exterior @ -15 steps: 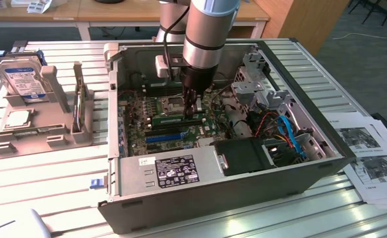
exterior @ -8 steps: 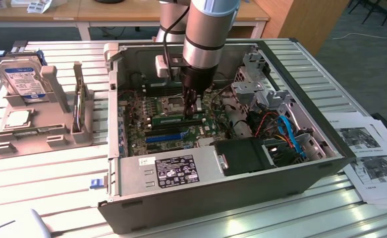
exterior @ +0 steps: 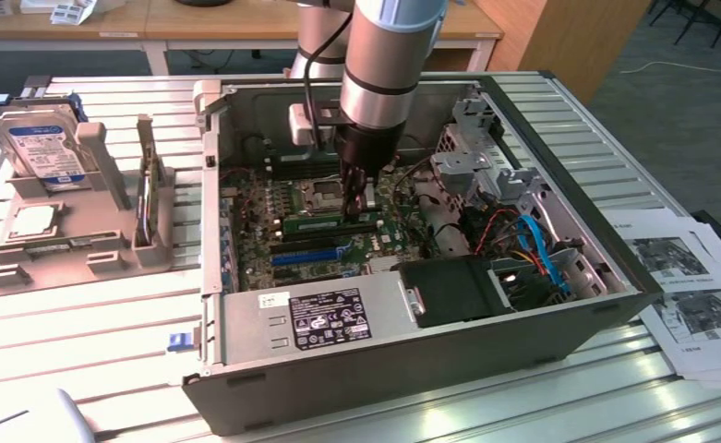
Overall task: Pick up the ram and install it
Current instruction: 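Insert the ram into the slot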
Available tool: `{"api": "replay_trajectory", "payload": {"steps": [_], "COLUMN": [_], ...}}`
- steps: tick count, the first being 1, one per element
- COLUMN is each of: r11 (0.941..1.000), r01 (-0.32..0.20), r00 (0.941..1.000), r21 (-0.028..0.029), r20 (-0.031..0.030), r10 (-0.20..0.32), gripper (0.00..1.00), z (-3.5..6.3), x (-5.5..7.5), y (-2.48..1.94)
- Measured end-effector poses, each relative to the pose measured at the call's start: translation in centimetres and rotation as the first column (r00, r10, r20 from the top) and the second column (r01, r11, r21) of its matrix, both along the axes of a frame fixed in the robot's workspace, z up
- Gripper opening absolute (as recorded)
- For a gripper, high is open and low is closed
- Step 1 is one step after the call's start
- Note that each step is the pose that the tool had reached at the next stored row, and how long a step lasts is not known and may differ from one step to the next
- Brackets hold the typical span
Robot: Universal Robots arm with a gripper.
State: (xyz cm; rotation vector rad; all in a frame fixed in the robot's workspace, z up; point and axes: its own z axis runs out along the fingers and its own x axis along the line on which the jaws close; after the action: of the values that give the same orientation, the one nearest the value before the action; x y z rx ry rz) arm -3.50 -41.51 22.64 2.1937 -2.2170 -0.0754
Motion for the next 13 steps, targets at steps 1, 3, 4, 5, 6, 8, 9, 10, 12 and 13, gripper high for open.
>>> {"api": "replay_trajectory", "payload": {"steps": [1,3,4,5,6,8,9,10,12,13], "r11": [1.0,1.0,1.0,1.0,1.0,1.0,1.0,1.0,1.0,1.0], "r01": [0.0,0.0,0.0,0.0,0.0,0.0,0.0,0.0,0.0,0.0], "r00": [1.0,1.0,1.0,1.0,1.0,1.0,1.0,1.0,1.0,1.0], "r21": [-0.0001,0.0,0.0001,0.0,0.0001,0.0001,0.0001,0.0,0.0001,0.0], "r20": [0.0,0.0,0.0,0.0,0.0001,0.0001,0.0002,0.0002,0.0004,0.0004], "r10": [0.0,0.0,0.0,0.0,0.0,0.0,0.0,0.0,0.0,0.0], "gripper": [0.12,0.12,0.12,0.12,0.12,0.12,0.12,0.12,0.12,0.12], "z": [-0.02,-0.11,-0.13,-0.15,-0.17,-0.22,-0.24,-0.27,-0.33,-0.36], "x": [0.0,0.0,0.0,0.0,0.0,0.0,0.0,0.0,0.0,0.0], "y": [0.0,0.0,0.0,0.0,0.0,0.0,0.0,0.0,0.0,0.0]}}
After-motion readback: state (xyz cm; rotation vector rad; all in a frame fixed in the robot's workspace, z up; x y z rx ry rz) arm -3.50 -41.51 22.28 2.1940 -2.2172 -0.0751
